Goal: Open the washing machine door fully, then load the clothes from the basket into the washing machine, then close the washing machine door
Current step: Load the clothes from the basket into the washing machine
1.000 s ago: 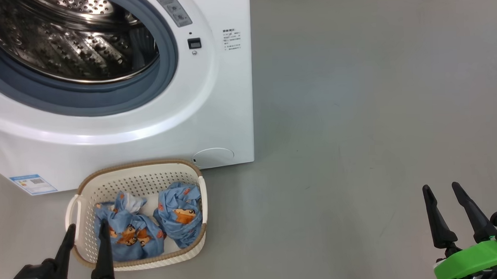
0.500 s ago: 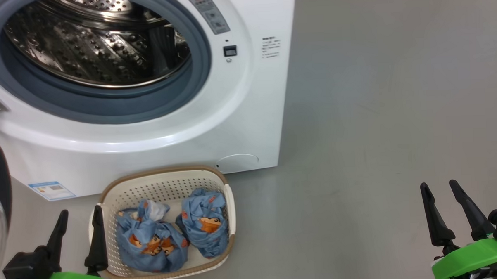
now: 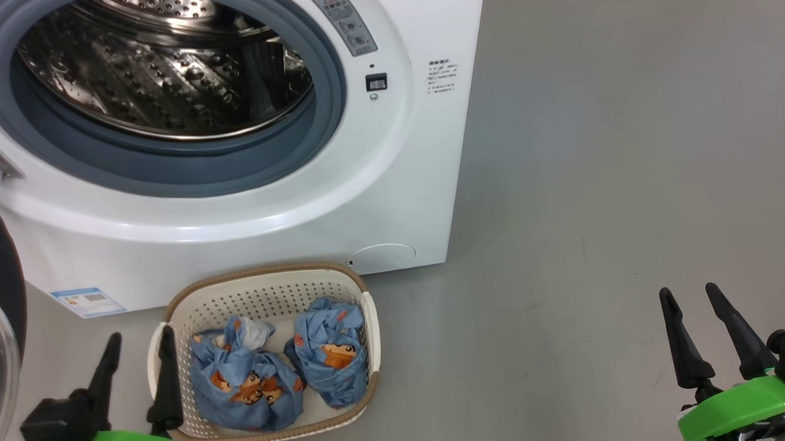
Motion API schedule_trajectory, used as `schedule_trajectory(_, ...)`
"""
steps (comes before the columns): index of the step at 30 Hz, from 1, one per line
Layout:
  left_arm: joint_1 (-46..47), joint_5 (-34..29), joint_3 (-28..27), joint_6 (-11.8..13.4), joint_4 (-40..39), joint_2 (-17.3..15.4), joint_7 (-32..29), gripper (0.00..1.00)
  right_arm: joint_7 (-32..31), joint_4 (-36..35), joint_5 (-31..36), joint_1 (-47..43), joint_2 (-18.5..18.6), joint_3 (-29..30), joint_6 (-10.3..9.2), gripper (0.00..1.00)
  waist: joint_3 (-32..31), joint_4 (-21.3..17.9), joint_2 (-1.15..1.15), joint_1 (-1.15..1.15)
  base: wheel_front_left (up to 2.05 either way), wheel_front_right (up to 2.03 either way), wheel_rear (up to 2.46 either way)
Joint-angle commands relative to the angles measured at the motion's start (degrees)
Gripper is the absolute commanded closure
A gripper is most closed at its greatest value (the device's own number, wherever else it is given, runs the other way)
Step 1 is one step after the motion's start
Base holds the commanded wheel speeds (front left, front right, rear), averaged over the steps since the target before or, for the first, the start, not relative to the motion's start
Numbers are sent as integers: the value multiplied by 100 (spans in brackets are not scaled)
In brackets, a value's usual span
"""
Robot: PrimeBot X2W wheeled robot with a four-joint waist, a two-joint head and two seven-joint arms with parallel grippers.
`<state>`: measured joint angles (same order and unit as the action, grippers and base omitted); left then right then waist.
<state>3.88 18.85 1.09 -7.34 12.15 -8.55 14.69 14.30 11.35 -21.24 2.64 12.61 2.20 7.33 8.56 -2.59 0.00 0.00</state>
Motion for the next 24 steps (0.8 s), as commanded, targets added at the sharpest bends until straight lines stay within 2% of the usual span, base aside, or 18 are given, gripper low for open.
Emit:
schedule_trajectory(1,159,-16,-165,-14,-78,-80,30,0,70,-163,16,101,59,-146,16,0,38,-4,0,0,0,0,0)
schedule_trajectory(13,573,-118,151,-14,762,45,30,0,70,-268,7,372,-37,-229,16,0,710,-105,0,0,0,0,0)
schedule_trajectory(24,2026,-206,541,-14,2793,-179,30,0,70,-401,21,926,-185,-336,16,0,1751,-269,0,0,0,0,0)
